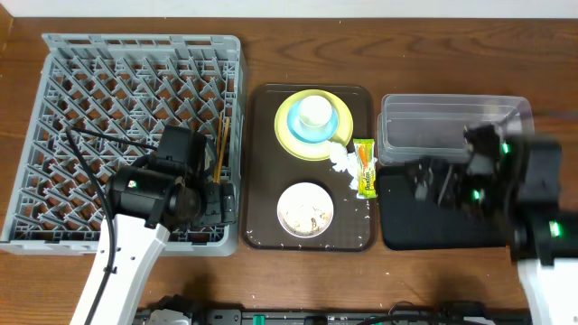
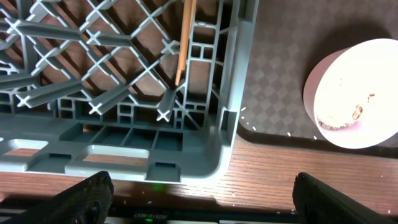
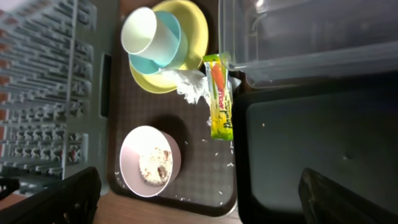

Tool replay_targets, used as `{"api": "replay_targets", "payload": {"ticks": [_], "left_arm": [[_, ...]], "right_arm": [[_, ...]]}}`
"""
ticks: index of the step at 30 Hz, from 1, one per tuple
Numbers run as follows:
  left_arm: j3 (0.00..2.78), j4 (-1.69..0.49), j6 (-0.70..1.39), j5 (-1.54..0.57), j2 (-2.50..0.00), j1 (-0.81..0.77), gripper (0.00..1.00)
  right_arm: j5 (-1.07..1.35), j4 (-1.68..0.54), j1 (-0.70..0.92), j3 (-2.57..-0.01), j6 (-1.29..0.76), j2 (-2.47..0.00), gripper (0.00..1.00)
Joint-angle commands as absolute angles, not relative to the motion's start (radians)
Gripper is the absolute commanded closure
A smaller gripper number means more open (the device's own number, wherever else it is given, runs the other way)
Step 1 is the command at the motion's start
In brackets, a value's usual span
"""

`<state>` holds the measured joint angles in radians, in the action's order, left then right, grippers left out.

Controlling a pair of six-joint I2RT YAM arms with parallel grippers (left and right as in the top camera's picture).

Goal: Sort waste into correct bins and load items into the dishwasher

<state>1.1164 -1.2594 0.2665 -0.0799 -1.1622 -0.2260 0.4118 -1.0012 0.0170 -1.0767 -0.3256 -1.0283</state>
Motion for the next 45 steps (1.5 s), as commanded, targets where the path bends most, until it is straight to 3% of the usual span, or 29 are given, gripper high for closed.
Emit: {"api": "replay_targets", "payload": {"ticks": [1, 5, 12, 15, 23, 32, 36, 41, 43, 45], "left_arm": [[1.114, -1.264, 0.275, -0.083, -1.161, -0.224, 0.07], [1.114, -1.264, 0.275, -0.083, -1.161, -0.224, 0.07], [1.114, -1.261, 0.263, -0.032, -1.161, -0.224, 0.07], [1.114, -1.26, 0.263, 0.1, -1.161, -0.224, 0.07], [1.114, -1.3, 0.263, 0.689, -1.161, -0.224, 0.07], [1.114, -1.534, 0.441, 1.102, -1.151, -0.214, 0.07], [1.114, -1.688, 0.633, 1.168, -1.121, -0.168, 0.07], [1.114, -1.686, 0.634, 1.123, -1.097, -0.155, 0.07], [1.114, -1.686, 0.634, 1.079, -1.097, -0.155, 0.07], [1.114, -1.686, 0.634, 1.002, -1.098, -0.155, 0.07]], "right_arm": [[0.588, -1.018, 0.03, -1.097, -0.309, -1.15, 0.01], [0.512, -1.069, 0.113, -1.097, -0.339, -1.261, 0.01], [0.369, -0.944, 0.473, -1.097, -0.299, -1.374, 0.01], [0.282, -0.858, 0.632, -1.097, -0.299, -1.4, 0.01], [0.038, -0.741, 0.92, -1.097, -0.299, -1.466, 0.01], [-0.09, -0.657, 1.034, -1.097, -0.299, -1.586, 0.01], [-0.09, -0.625, 1.035, -1.097, -0.299, -1.651, 0.01], [-0.089, -0.561, 1.036, -1.097, -0.298, -1.663, 0.01], [-0.089, -0.549, 1.036, -1.097, -0.299, -1.663, 0.13], [-0.088, -0.55, 1.036, -1.097, -0.299, -1.666, 0.42]]}}
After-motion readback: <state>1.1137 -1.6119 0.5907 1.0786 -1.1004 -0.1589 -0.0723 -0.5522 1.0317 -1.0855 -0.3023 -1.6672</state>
